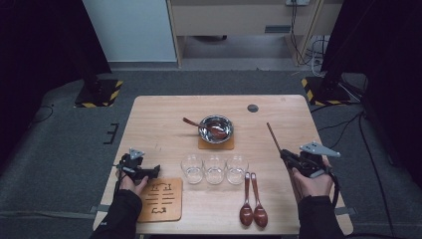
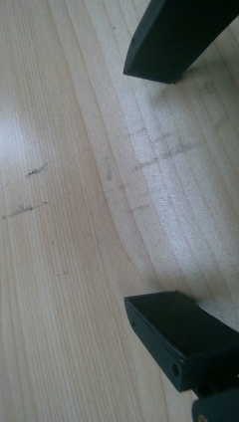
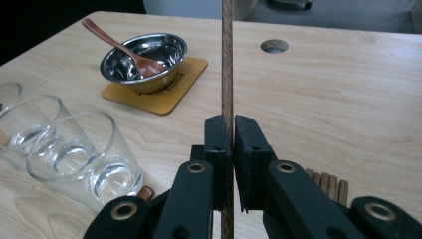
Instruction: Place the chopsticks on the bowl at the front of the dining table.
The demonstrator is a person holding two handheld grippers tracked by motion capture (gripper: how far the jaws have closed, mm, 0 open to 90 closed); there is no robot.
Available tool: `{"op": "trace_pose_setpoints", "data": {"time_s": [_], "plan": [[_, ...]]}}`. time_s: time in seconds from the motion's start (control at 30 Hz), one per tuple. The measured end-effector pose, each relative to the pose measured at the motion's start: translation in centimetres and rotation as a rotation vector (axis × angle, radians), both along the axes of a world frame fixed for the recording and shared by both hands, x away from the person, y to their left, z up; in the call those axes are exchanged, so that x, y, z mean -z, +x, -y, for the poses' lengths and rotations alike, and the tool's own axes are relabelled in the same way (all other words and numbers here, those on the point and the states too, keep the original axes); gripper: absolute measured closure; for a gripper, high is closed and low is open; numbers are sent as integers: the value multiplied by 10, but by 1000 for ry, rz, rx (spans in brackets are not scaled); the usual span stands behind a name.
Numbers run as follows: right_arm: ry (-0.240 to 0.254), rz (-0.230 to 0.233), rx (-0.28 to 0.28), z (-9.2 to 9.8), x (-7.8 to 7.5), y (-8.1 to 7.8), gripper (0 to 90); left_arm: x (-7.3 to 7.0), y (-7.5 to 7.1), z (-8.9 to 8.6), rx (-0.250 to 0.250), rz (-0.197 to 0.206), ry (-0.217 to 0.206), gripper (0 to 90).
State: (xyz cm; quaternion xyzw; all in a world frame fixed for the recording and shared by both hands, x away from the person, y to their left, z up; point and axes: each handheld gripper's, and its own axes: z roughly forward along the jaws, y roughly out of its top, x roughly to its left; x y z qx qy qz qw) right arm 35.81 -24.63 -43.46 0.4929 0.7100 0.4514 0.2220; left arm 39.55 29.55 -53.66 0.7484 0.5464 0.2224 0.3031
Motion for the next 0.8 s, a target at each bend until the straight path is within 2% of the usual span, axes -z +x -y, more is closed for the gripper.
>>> {"op": "trace_pose_setpoints", "data": {"time_s": [0.8], "plan": [[30, 65, -3, -11, -29, 14, 850, 0, 0, 0, 0, 0, 0, 0]]}}
